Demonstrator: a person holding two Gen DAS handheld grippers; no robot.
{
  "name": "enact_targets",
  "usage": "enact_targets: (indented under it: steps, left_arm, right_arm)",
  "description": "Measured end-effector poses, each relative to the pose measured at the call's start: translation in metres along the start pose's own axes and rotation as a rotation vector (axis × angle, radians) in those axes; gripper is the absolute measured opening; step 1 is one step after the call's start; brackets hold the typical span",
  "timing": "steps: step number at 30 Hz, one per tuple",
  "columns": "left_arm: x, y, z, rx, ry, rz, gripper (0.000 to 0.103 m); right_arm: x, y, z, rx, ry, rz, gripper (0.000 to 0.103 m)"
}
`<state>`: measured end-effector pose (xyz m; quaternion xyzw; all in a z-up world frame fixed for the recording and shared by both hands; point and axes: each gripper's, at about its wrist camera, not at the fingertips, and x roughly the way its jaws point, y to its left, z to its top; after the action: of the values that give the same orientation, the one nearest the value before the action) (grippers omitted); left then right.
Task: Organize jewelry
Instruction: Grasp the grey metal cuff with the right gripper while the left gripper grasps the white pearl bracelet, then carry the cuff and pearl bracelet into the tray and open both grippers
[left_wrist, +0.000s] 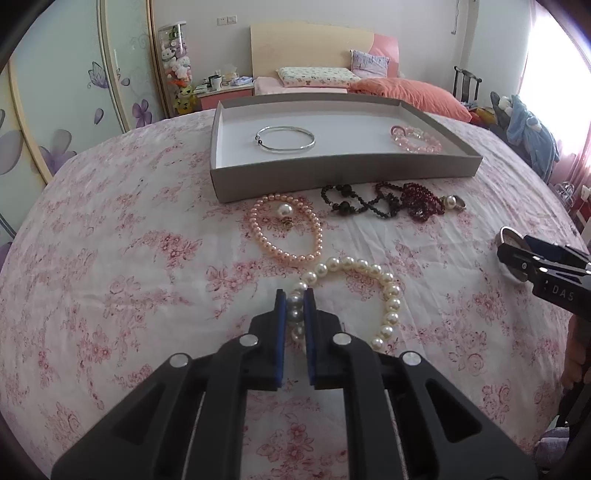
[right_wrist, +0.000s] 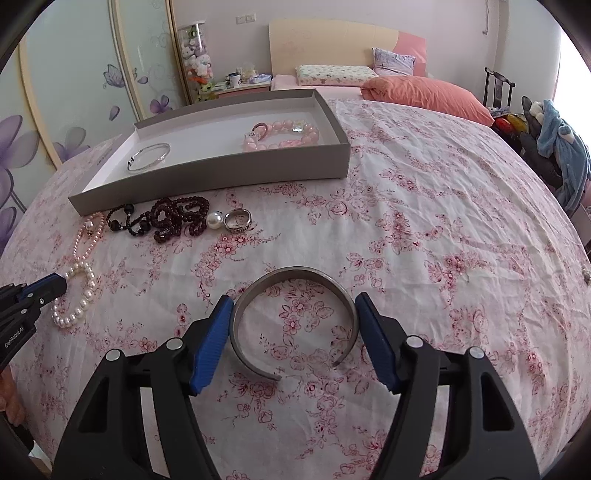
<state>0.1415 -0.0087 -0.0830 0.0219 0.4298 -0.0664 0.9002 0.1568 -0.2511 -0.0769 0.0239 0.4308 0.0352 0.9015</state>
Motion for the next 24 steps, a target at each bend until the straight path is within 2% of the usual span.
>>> enact_targets:
  steps: [12, 24]
  left_arm:
    - [-0.035, 0.010, 0.009, -0.063, -0.137, -0.088, 0.010]
    - [-0.061, 0.009, 0.014, -0.090, -0.226, -0.137, 0.010]
  right_arm:
    - [-0.015, 0.008, 0.002, 0.004, -0.067, 0.042, 0.067]
    - [-0.035, 0.020, 0.004, 0.000, -0.165, 0.076, 0.067]
